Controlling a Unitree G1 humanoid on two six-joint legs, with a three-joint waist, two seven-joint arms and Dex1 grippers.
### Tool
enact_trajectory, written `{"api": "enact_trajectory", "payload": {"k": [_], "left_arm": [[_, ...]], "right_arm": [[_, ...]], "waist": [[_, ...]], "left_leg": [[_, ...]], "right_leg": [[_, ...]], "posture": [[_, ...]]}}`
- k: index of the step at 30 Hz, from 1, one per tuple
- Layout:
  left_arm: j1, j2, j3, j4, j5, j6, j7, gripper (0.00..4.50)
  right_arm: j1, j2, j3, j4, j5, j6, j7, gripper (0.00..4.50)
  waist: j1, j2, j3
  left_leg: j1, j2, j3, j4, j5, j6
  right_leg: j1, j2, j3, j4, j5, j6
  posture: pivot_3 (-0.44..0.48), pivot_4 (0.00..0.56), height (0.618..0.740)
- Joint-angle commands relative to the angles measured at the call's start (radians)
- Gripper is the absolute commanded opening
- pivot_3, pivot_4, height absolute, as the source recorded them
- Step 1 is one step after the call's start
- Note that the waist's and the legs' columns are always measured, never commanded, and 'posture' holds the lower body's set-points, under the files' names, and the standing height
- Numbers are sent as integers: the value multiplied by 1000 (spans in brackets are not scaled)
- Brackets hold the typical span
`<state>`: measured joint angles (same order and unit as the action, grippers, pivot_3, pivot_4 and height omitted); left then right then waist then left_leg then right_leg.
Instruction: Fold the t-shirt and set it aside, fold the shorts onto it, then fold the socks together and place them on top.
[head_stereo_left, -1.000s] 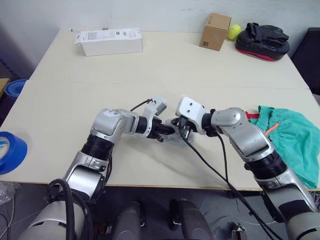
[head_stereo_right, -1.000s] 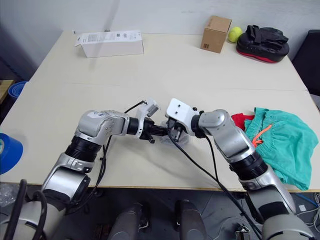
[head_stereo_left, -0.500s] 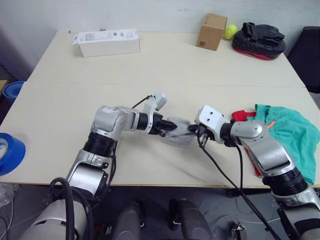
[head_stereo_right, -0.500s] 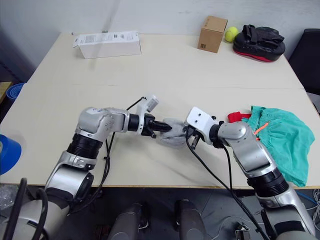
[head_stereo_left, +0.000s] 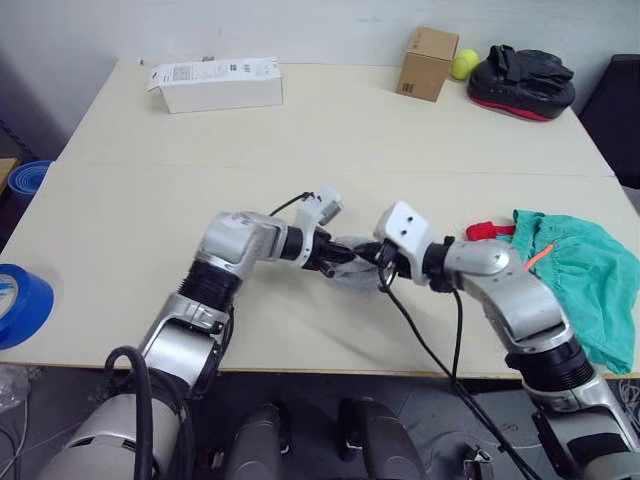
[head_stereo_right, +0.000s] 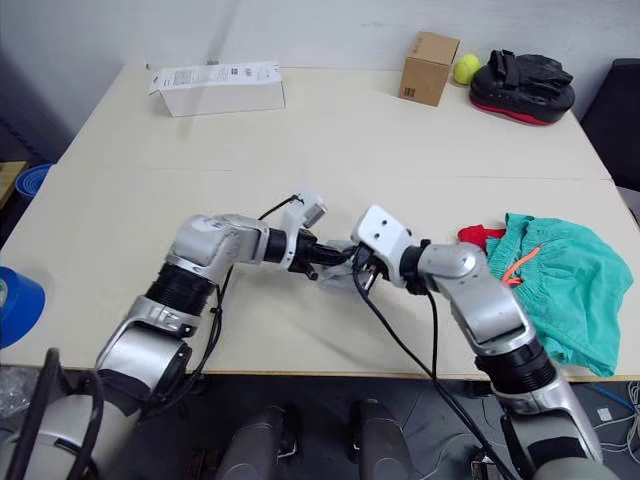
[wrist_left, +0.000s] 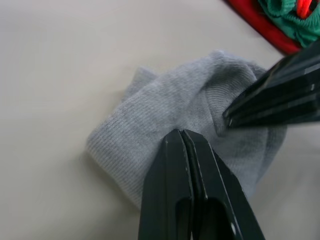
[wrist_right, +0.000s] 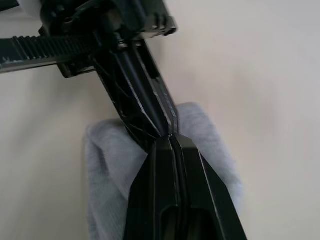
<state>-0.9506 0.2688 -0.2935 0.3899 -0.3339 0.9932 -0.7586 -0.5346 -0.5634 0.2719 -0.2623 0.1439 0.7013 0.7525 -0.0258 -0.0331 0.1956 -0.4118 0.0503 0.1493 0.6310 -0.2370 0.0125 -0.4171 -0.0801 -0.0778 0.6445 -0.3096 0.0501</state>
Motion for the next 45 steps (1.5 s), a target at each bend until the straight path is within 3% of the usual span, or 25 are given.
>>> {"api": "enact_trajectory", "payload": {"k": [1, 8, 16, 23, 27, 32, 37, 45], "left_arm": [[-2, -17, -28, 11, 39, -64, -25, 24], [18, -18, -45, 40, 97, -116, -40, 24], [39, -6, -33, 26, 104, -112, -51, 24], [52, -3, -12, -18, 93, -81, -47, 24], [50, -7, -4, -36, 93, -69, -47, 24], [47, -7, -1, -46, 94, -59, -47, 24], [44, -3, 2, -58, 92, -49, -46, 24], [49, -1, 8, -75, 86, -39, -47, 24]], "right_arm": [[28, -10, 22, 37, -47, -22, -22, 0], [100, -32, 19, 24, -69, -43, -14, 0], [204, -150, -99, -52, -44, -48, 20, 0], [98, -53, -187, -117, 86, 17, -10, 0], [23, 10, -130, -100, 80, 43, -34, 0], [25, 42, -28, -26, 15, -11, -51, 0], [94, -15, 14, 17, -53, -86, -41, 0], [240, -135, -161, -123, 37, -12, 1, 0]], "waist": [[0, 0, 0], [1, 0, 0], [14, 0, 0], [14, 0, 0], [9, 0, 0], [9, 0, 0], [8, 0, 0], [20, 0, 0]], "left_leg": [[0, 0, 0, 0, 0, 0], [4, 0, 0, 0, -1, 2], [4, 0, -1, 0, -3, 5], [5, 1, -1, 0, -3, 5], [5, 1, -1, 0, -2, 4], [4, 0, -1, 0, -2, 3], [4, 0, 0, 1, -2, 4], [4, 0, -1, 0, -2, 4]], "right_leg": [[0, 0, 0, 0, 0, 0], [4, 0, 0, 0, 0, 0], [6, -1, 0, -2, 0, 0], [5, 0, 0, 0, 0, 0], [5, 1, 0, 1, 0, 0], [5, 0, 0, -1, 0, 0], [5, -1, 0, -1, 0, 0], [5, 0, 0, -1, 0, 0]], "posture": [[0, 150, 740], [0, 150, 740], [0, 150, 740], [0, 150, 740], [0, 150, 740], [0, 150, 740], [0, 150, 740], [0, 150, 740]]}}
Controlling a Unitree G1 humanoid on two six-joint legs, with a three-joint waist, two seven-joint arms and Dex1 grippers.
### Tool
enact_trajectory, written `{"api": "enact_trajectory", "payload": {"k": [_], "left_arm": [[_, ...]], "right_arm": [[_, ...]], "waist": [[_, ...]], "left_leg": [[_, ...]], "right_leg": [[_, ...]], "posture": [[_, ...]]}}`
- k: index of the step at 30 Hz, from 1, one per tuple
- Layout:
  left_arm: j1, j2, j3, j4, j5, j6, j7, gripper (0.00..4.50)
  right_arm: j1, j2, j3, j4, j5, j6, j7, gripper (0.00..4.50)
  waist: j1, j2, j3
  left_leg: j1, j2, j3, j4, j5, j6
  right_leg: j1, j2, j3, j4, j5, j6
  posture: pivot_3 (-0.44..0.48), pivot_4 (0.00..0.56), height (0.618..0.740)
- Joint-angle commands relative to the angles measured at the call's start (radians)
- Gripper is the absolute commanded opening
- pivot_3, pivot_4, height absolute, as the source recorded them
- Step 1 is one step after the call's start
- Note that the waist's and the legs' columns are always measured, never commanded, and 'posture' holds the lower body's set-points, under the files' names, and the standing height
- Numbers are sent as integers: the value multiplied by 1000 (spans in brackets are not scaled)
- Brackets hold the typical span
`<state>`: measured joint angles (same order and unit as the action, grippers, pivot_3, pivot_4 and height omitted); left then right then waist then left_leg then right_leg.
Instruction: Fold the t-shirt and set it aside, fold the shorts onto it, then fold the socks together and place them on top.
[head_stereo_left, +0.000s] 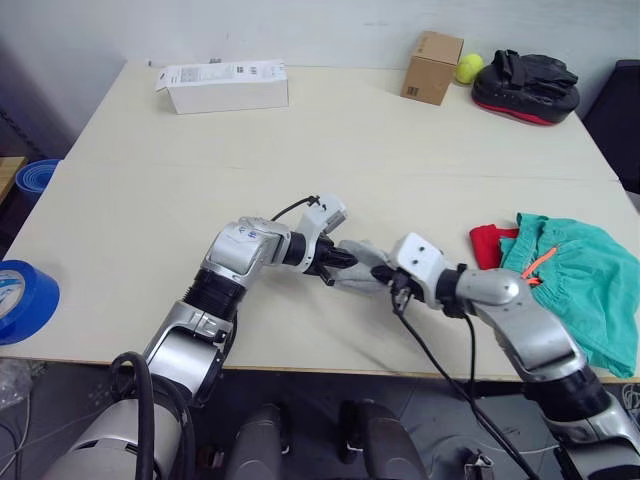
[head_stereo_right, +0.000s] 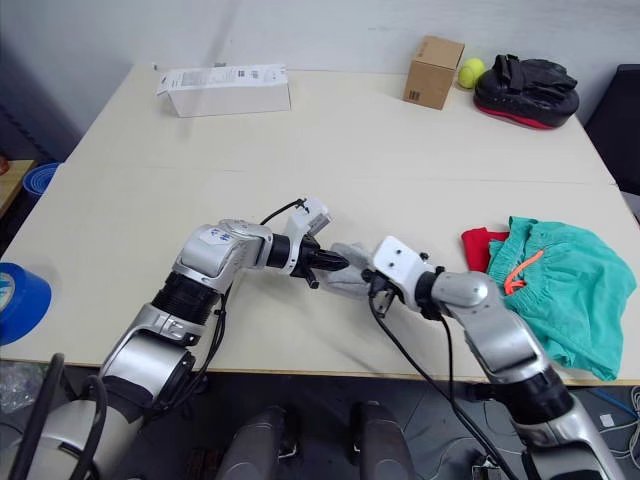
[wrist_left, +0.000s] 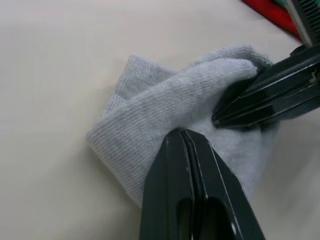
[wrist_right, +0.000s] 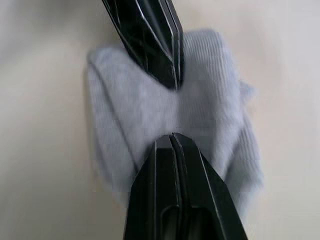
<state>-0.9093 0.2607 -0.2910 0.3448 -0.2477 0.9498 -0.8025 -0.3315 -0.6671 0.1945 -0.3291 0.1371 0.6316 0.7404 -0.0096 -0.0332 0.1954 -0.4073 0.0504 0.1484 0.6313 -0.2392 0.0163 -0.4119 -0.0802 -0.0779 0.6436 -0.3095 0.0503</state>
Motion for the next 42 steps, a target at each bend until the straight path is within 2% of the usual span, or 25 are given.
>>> {"api": "enact_trajectory", "payload": {"k": [1, 2, 5, 9, 16, 21, 26, 29, 36, 42], "left_arm": [[8, 7, 6, -30, 0, 5, -3, 24], [9, 8, 6, -31, 0, 5, -4, 24], [12, 9, 3, -35, -2, 4, -9, 0], [11, 9, 5, -39, -4, 6, -11, 0], [7, 8, 7, -40, -4, 6, -10, 0], [7, 14, 8, -49, -5, 15, -10, 0], [7, 19, 11, -53, -4, 20, -5, 0], [11, 23, 12, -62, -5, 25, -2, 0], [14, 29, 15, -74, -5, 35, 7, 0], [25, 31, 20, -94, -8, 47, 15, 0]], "right_arm": [[48, -34, -118, -80, 76, 88, 16, 0], [56, -30, -155, -103, 116, 129, 18, 0], [63, 10, -301, -176, 292, 332, 12, 608], [88, 71, -481, -216, 517, 622, -10, 2000], [84, 319, -684, -159, 669, 952, -148, 4490], [11, 474, -795, 3, 740, 983, -332, 4490], [-100, 580, -900, 196, 774, 983, -547, 4490], [-155, 621, -932, 291, 777, 983, -627, 4490], [-188, 662, -863, 355, 774, 983, -692, 4490], [-211, 668, -793, 402, 745, 977, -668, 4490]], "waist": [[6, 0, 0], [7, 0, 0], [6, 0, 0], [8, 0, 0], [5, 0, 0], [3, 0, 0], [-6, 1, -1], [-18, 2, -1], [-34, 3, -3], [-50, 3, -4]], "left_leg": [[0, 0, 0, 0, 0, 0], [0, 0, 0, 0, 0, 1], [0, 0, 0, 0, 0, 1], [0, 1, -2, -1, 0, 2], [0, 1, -1, -1, -1, 3], [0, 1, -1, -1, -1, 3], [0, 1, -1, -2, -1, 3], [0, 1, -1, -2, -1, 3], [2, 1, -1, -3, -1, 3], [2, 2, -1, -4, 0, 1]], "right_leg": [[0, 0, 0, 0, 0, 0], [0, 0, 0, 0, 0, 0], [0, 0, 0, 0, 0, 0], [0, 1, -1, 1, 0, -1], [0, 0, 0, 0, 0, -1], [-1, 0, 0, 1, 0, -1], [-1, 0, 0, 1, 0, -1], [0, -1, 0, 1, 0, -1], [0, 0, 0, 2, 0, -1], [0, 1, 0, 2, 0, -1]], "posture": [[0, 150, 740], [0, 150, 740], [0, 150, 740], [0, 150, 740], [0, 150, 740], [0, 150, 740], [0, 150, 740], [0, 150, 740], [0, 150, 740], [0, 150, 740]]}}
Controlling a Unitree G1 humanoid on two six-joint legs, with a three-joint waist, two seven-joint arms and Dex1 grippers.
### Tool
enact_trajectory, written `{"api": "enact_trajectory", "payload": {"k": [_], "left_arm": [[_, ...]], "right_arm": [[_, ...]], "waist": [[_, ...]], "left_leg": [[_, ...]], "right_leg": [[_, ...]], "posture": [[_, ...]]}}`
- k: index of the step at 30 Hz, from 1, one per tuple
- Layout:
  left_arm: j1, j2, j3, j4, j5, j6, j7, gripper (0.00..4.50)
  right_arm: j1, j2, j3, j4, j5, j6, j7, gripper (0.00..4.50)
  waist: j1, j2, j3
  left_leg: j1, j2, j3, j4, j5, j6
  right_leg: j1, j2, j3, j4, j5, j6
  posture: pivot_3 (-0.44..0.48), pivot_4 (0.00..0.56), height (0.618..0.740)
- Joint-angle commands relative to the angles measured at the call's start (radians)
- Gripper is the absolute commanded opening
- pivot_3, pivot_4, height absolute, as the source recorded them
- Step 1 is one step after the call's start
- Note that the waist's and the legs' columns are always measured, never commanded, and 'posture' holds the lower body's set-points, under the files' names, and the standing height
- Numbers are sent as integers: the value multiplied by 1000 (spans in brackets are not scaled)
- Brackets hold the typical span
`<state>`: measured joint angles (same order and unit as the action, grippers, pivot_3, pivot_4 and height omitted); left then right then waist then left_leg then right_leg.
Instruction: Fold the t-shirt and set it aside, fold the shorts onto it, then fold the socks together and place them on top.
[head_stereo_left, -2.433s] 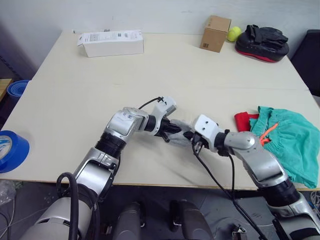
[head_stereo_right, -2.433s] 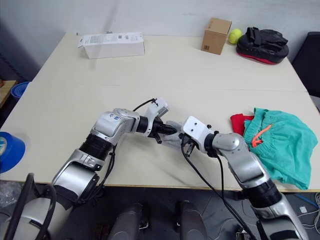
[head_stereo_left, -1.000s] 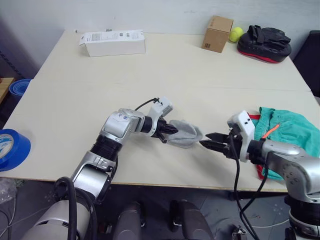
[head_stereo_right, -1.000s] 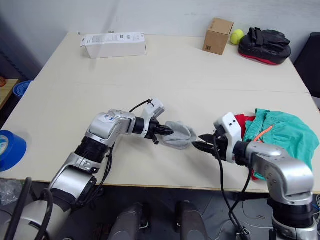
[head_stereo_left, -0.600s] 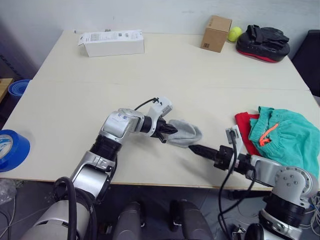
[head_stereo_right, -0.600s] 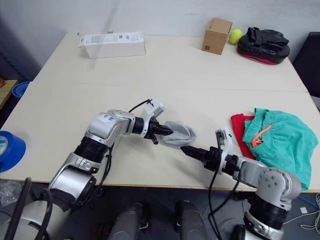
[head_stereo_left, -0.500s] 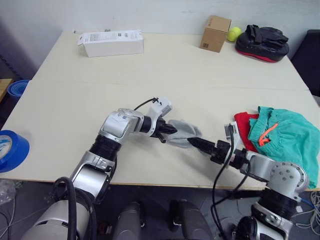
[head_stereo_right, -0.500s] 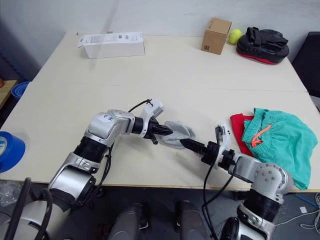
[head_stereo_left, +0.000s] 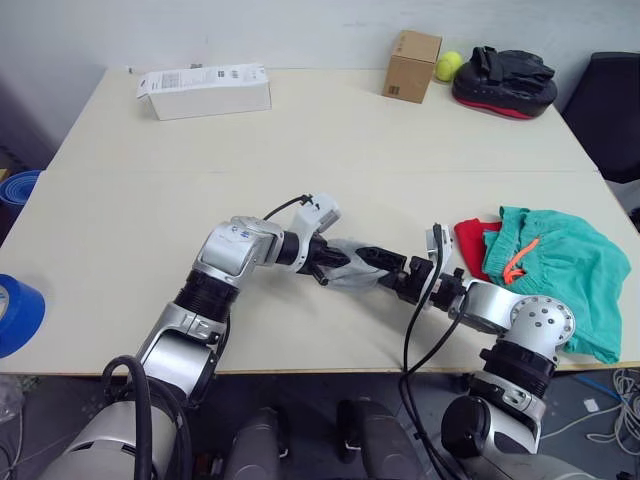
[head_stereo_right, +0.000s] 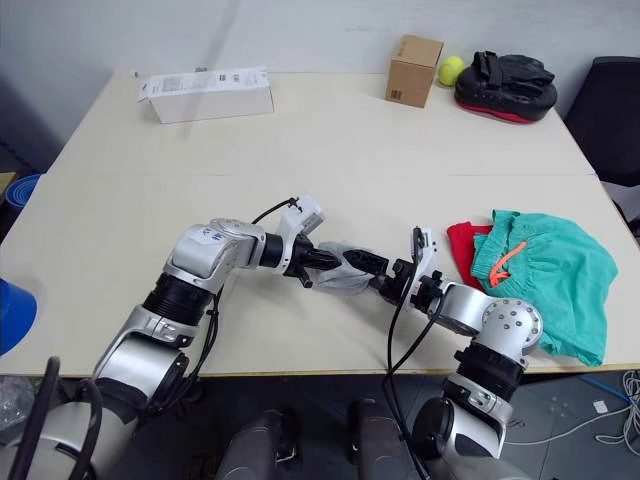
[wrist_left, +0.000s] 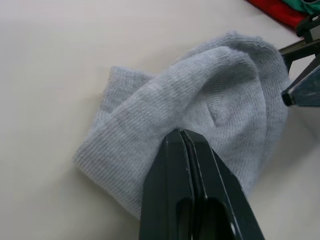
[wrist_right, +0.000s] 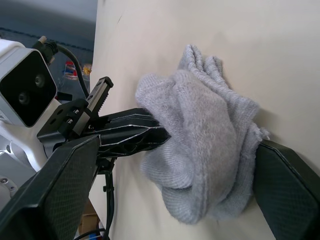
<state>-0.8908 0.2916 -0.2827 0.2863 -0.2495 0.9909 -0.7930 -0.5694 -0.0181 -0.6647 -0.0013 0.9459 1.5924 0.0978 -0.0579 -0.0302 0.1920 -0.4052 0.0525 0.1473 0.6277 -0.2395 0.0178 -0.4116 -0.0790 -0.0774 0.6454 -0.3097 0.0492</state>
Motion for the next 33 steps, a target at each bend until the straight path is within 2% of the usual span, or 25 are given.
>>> {"api": "enact_trajectory", "payload": {"k": [1, 2, 4, 11, 15, 16, 19, 23, 27, 29, 31, 33], "left_arm": [[9, 1, 12, -40, -7, 8, 7, 0], [10, 2, 13, -43, -7, 9, 8, 0], [14, 4, 13, -50, -8, 13, 10, 0], [32, 11, 16, -69, -9, 20, 12, 0], [41, 12, 20, -77, -10, 21, 14, 0], [46, 12, 28, -82, -14, 16, 14, 0], [67, 10, 97, -147, -72, 12, -1, 603], [93, 51, 215, -315, -228, 95, -77, 1853], [135, 165, 304, -467, -360, 109, -169, 3206], [152, 207, 334, -492, -385, 81, -188, 3829], [166, 230, 353, -502, -389, 39, -188, 4489], [180, 237, 372, -508, -391, -15, -181, 4500]], "right_arm": [[23, 21, 71, 86, -71, 6, -24, 4490], [18, 20, 75, 101, -81, -12, -28, 4490], [11, 15, 83, 126, -101, -45, -38, 3866], [21, -3, 79, 119, -98, -61, -29, 1260], [35, -10, 64, 85, -86, -52, -26, 185], [36, -11, 53, 71, -79, -52, -27, 95], [35, -15, 17, 13, -41, -37, -22, 94], [36, -26, -21, -103, 16, 15, -34, 94], [60, -118, -61, -221, 213, 22, -59, 93], [84, -236, -77, -277, 353, 22, -41, 93], [121, -400, -127, -272, 522, 15, -34, 93], [185, -600, -201, -208, 620, -8, -14, 93]], "waist": [[-3, 0, 0], [-4, 0, 0], [-5, 0, 0], [-5, -1, -1], [1, -5, -6], [3, -5, -6], [5, -5, -6], [7, -1, -3], [8, 4, 0], [8, 6, 1], [17, 6, 1], [32, 6, 1]], "left_leg": [[0, 0, 0, 0, 0, 0], [1, 1, 0, 0, 0, -1], [1, 2, 0, 0, 0, -2], [1, 2, 0, -1, 0, -2], [1, 2, 0, -1, -2, -7], [1, 2, 0, -1, -3, -7], [0, 2, 0, -1, -3, -6], [-3, 1, 0, -4, 0, -2], [-4, -1, 0, -8, 2, -7], [-6, -2, 1, -8, 2, -6], [-6, -3, 1, -9, 2, -5], [-6, -3, 0, -8, 0, -2]], "right_leg": [[0, 1, 0, 0, 0, 0], [0, 1, 0, 0, 0, 0], [0, 2, 0, 0, 0, 0], [0, 2, 0, 0, 0, -1], [0, 2, 0, 0, 0, -1], [0, 1, 0, -1, 0, -1], [0, 0, 0, -2, 0, -1], [-4, 0, 0, -3, -1, -1], [-6, 0, 0, -4, -1, -2], [-6, 0, 0, -6, -2, -1], [-6, 0, 0, -8, -2, 0], [-4, 0, 1, -10, -3, 2]], "posture": [[0, 150, 740], [0, 150, 740], [0, 150, 740], [0, 150, 740], [0, 150, 740], [0, 150, 740], [0, 150, 740], [0, 150, 740], [0, 150, 740], [0, 150, 740], [0, 150, 740], [0, 150, 740]]}}
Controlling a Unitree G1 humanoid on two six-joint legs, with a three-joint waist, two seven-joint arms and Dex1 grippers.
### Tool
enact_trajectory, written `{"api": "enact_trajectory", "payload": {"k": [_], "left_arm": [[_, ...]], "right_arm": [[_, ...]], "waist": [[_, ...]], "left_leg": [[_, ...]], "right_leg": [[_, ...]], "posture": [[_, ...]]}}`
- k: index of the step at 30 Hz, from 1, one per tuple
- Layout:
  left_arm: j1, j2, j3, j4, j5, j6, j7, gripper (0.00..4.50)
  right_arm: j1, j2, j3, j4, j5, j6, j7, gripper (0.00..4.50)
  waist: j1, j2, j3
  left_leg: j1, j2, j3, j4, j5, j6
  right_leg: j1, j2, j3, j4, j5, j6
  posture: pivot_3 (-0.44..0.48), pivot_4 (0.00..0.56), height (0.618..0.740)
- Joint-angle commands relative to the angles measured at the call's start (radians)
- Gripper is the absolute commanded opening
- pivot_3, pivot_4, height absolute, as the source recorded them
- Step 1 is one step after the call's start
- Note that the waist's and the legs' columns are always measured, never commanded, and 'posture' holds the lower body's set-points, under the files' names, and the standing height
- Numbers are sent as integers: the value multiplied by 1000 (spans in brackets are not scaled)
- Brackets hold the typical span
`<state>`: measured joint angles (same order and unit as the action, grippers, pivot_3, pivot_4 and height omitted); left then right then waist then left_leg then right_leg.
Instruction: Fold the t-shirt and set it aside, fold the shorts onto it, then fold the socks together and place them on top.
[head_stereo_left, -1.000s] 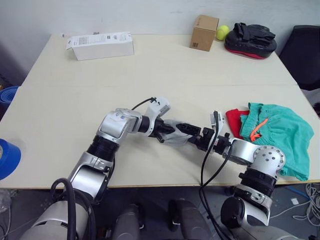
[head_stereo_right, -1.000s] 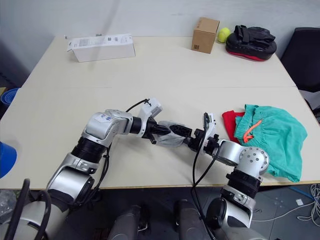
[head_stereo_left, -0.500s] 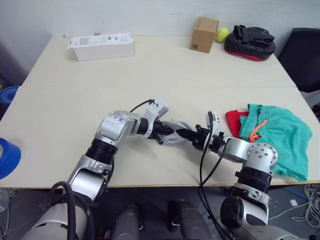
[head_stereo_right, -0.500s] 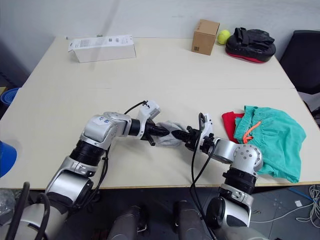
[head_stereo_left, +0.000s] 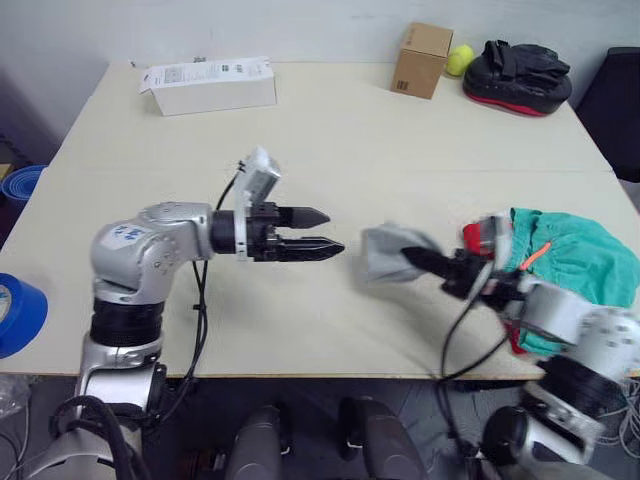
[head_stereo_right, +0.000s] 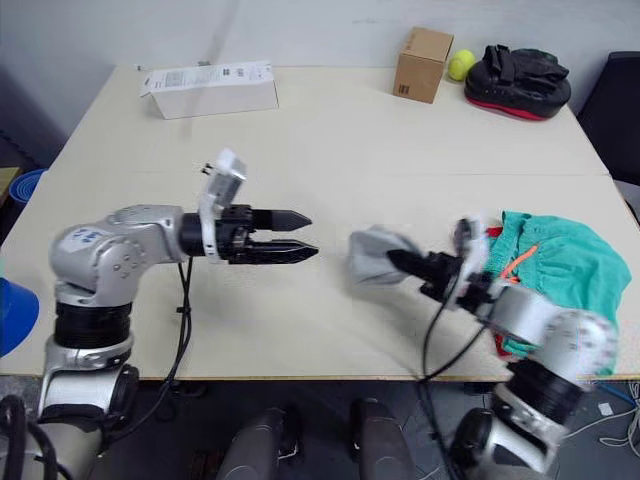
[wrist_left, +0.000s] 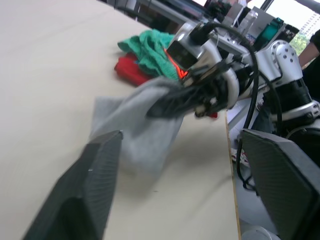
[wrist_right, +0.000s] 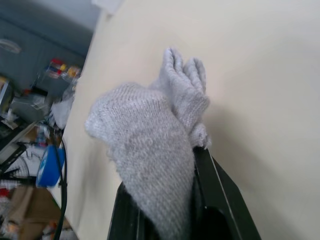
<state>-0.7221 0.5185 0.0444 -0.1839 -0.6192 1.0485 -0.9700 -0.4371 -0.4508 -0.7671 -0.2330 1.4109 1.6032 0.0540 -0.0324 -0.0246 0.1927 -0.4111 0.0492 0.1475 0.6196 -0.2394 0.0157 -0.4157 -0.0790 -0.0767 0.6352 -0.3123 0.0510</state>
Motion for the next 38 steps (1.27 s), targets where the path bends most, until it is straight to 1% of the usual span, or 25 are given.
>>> {"api": "enact_trajectory", "payload": {"k": [1, 4, 7, 10, 13, 15, 16, 18, 20, 22, 23, 24, 25, 26, 28, 31, 33, 34, 38], "left_arm": [[19, 3, 60, -39, -25, -106, 2, 4500], [33, -29, 99, -39, -47, -165, 34, 4500], [49, -30, 98, -41, -50, -193, 38, 4500], [52, -27, 83, -39, -52, -204, 41, 4500], [45, -24, 72, -32, -52, -207, 46, 4500], [42, -17, 68, -30, -62, -203, 39, 4500], [43, -10, 67, -32, -75, -191, 29, 4500], [52, 18, 80, -51, -117, -159, 3, 4500], [55, 40, 87, -57, -138, -139, 7, 4500], [63, 64, 105, -61, -165, -123, 5, 4500], [68, 76, 112, -66, -175, -120, 4, 4500], [73, 88, 118, -70, -185, -117, 1, 4500], [77, 96, 120, -73, -192, -116, 1, 4500], [82, 111, 121, -78, -196, -117, -5, 4500], [89, 145, 135, -86, -214, -107, -16, 4500], [92, 196, 160, -88, -243, -103, -37, 4500], [93, 241, 192, -84, -280, -79, -56, 4500], [96, 261, 206, -83, -295, -74, -63, 4500], [123, 298, 283, -96, -354, -59, -39, 4500]], "right_arm": [[89, -255, -134, 63, 161, -28, 47, 93], [174, -448, -216, 229, 108, -64, 110, 93], [203, -545, -232, 397, 3, -147, 150, 93], [197, -565, -148, 495, -132, -255, 208, 92], [189, -541, 20, 534, -295, -350, 245, 92], [179, -531, 118, 607, -437, -449, 222, 818], [178, -528, 148, 646, -496, -498, 215, 1084], [211, -542, 152, 672, -552, -581, 291, 1791], [232, -559, 131, 672, -567, -619, 368, 2493], [301, -602, 84, 617, -572, -648, 486, 3167], [355, -635, 62, 579, -591, -685, 567, 3482], [414, -668, 41, 542, -619, -734, 652, 3905], [453, -687, 28, 521, -641, -770, 707, 4251], [541, -711, -4, 489, -691, -850, 814, 4473], [685, -768, -119, 482, -769, -972, 1033, 4473], [823, -817, -278, 530, -842, -1093, 1287, 4473], [846, -865, -343, 619, -877, -1122, 1386, 4473], [841, -886, -353, 661, -891, -1141, 1420, 4473], [783, -942, -331, 767, -915, -1173, 1502, 4473]], "waist": [[10, 0, 0], [18, -1, 0], [14, -1, 0], [4, -2, 1], [2, -2, 1], [4, -2, 1], [5, -2, 1], [8, -2, 1], [10, -1, 1], [11, -1, 1], [15, -1, 1], [18, 0, 1], [21, 1, 1], [23, 2, 2], [28, 1, 2], [28, 1, 2], [26, -1, 3], [24, -1, 3], [17, -1, 3]], "left_leg": [[0, -1, 0, 0, -1, 1], [0, -1, -1, 0, -3, 6], [0, -2, 2, 3, -3, 7], [0, -2, 3, 5, -3, 6], [0, -1, 4, 6, -2, 5], [1, -1, 4, 6, -1, 4], [1, -1, 4, 7, -1, 4], [1, -1, 4, 6, 0, 3], [0, -1, 4, 6, 0, 2], [0, -1, 4, 6, -1, 2], [0, -2, 4, 6, -1, 2], [0, -2, 4, 6, -1, 2], [0, -2, 4, 6, -1, 2], [0, -2, 4, 6, -2, 2], [2, -2, 5, 6, -2, 1], [4, 0, 5, 5, -4, 0], [4, 0, 5, 5, -6, -2], [4, 0, 6, 6, -7, -4], [5, 0, 6, 7, -7, -2]], "right_leg": [[1, 0, 0, -2, 0, 1], [4, 1, 1, -8, 1, 3], [5, 1, 3, -10, 2, 6], [5, 1, 5, -10, 4, 9], [5, 2, 6, -9, 5, 10], [5, 3, 7, -8, 5, 10], [5, 3, 7, -8, 5, 10], [5, 3, 7, -8, 5, 10], [5, 3, 7, -7, 4, 10], [5, 3, 7, -8, 4, 11], [5, 2, 7, -8, 4, 12], [5, 2, 7, -8, 3, 12], [5, 2, 8, -8, 3, 13], [5, 3, 9, -8, 2, 14], [6, 4, 9, -9, 2, 14], [7, 6, 10, -9, 2, 14], [8, 6, 10, -9, 2, 14], [8, 6, 10, -9, 2, 13], [8, 4, 10, -10, 0, 8]], "posture": [[0, 150, 740], [0, 150, 740], [0, 150, 740], [0, 150, 740], [0, 150, 740], [0, 150, 740], [0, 150, 740], [0, 150, 740], [0, 150, 740], [0, 150, 740], [0, 150, 740], [0, 150, 740], [0, 150, 740], [0, 150, 740], [0, 150, 740], [0, 150, 740], [0, 150, 740], [0, 150, 740], [0, 150, 740]]}}
